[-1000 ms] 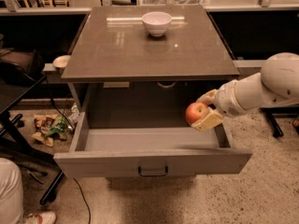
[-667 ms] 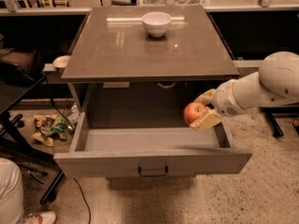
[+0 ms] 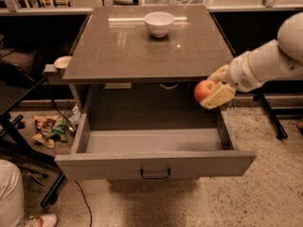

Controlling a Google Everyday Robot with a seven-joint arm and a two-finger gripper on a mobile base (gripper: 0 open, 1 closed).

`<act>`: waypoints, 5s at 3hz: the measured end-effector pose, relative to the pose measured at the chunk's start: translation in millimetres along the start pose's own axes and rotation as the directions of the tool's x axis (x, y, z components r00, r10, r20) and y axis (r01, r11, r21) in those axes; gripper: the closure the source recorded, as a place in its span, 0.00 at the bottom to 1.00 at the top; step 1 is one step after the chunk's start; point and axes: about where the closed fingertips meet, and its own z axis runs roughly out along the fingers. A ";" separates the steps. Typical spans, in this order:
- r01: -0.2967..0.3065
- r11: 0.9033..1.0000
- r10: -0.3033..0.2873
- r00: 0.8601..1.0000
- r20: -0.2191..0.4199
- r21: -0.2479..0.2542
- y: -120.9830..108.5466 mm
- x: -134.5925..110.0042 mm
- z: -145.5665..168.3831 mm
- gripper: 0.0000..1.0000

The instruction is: Pick apple from top drawer and place on counter

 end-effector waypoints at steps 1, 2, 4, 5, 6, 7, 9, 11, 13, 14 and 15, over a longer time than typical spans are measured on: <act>-0.037 0.999 0.038 0.998 -0.041 0.025 -38.8 -25.8 -15.4 1.00; -0.033 0.999 0.034 0.999 -0.030 0.038 -45.4 -36.1 -20.6 1.00; -0.134 0.988 0.134 0.991 0.009 0.080 -76.1 -56.5 -17.0 1.00; -0.231 0.965 0.226 0.973 0.053 0.128 -110.9 -73.8 -18.4 1.00; -0.329 0.929 0.324 0.944 0.060 0.167 -136.1 -76.5 -8.6 1.00; -0.396 0.902 0.394 0.918 0.047 0.171 -151.7 -72.9 12.4 1.00; -0.436 0.877 0.438 0.898 0.038 0.201 -176.3 -65.4 44.4 1.00; -0.424 0.875 0.427 0.903 0.041 0.236 -189.3 -64.8 54.8 0.58; -0.408 0.878 0.411 0.911 0.043 0.250 -190.9 -67.2 52.4 0.11; -0.395 0.881 0.396 0.917 0.049 0.262 -189.9 -69.5 46.0 0.00; -0.393 0.879 0.389 0.919 0.070 0.270 -184.1 -68.5 28.9 0.00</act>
Offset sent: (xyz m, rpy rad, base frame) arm 0.0312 -0.0030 0.0306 -0.0262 0.0148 -0.0451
